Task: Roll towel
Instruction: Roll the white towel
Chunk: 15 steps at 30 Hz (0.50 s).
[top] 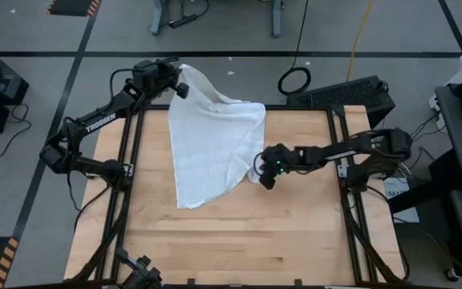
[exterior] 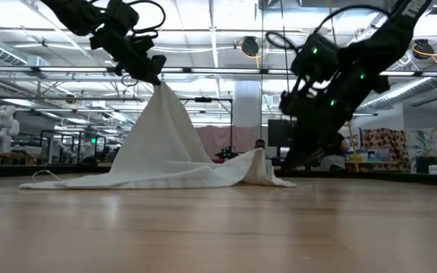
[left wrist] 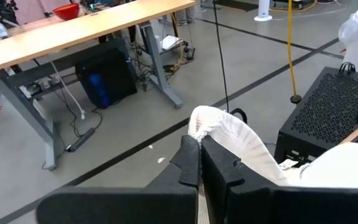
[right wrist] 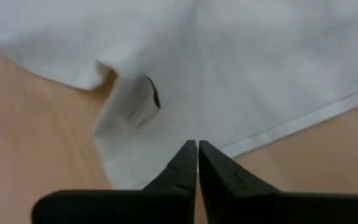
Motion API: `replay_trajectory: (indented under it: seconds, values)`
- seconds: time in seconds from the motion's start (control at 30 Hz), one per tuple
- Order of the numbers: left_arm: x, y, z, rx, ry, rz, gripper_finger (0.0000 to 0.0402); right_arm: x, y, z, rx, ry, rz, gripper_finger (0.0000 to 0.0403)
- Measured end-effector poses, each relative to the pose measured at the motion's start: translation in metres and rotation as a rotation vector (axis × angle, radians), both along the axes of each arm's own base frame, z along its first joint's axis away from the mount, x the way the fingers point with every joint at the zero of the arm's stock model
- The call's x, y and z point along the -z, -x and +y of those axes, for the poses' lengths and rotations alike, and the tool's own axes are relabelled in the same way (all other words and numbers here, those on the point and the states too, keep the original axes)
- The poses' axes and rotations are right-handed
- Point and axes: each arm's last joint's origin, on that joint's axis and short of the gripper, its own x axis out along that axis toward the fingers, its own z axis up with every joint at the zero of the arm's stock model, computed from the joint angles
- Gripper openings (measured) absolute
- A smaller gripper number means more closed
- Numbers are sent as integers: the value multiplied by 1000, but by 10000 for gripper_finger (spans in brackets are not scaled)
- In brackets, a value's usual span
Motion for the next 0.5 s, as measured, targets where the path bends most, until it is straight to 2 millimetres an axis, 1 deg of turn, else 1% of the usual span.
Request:
replay_trajectory:
  seconds: [0.03, 0.13, 0.23, 0.33, 0.5]
  values:
    - [0, -1, 0, 2, 0, 0, 2, 5, -2, 1, 0, -4, 7, 5]
    - [0, -1, -1, 6, 2, 0, 2, 18, -6, 6, 9, -30, 26, 12]
    - [0, -2, -1, 6, 2, -1, 2, 25, -8, 13, 11, -55, 49, 13]
    - [0, -2, -1, 6, 2, -1, 2, 28, -6, 26, -7, -120, 94, 5]
    - [0, -1, -1, 7, -2, 5, 2, 22, 4, 52, -52, -232, 161, 3]
